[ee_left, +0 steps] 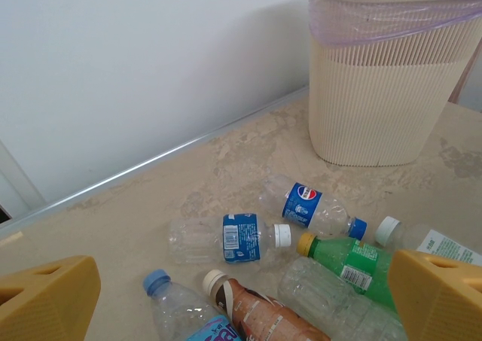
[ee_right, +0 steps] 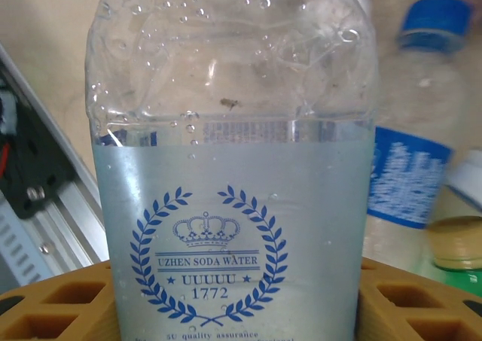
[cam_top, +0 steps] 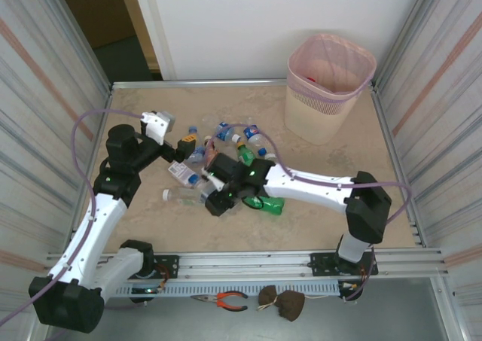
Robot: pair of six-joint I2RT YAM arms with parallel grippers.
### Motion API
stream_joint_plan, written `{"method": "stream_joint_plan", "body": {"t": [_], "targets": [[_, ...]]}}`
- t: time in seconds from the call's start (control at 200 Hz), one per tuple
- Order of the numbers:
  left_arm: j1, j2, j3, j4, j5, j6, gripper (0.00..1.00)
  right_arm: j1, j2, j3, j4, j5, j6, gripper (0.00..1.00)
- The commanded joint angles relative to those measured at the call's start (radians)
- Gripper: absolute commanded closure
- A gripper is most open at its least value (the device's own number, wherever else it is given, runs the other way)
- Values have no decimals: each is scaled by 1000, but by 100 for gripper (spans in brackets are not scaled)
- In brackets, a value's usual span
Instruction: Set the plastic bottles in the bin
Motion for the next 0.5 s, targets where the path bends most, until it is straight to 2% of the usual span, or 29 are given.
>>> {"method": "stream_joint_plan", "body": {"t": [0.0,0.266,0.496], "targets": [[0,-14,-7,6,11,-1,1,-72,-75,-56,68,-92,143,43],[0,-14,-7,6,14,-1,1,-278,-215,-105,33,-100,205,42],[0,-15,-6,6,14,0,1,-462,-300,-4,-82,-88,102,43]]}}
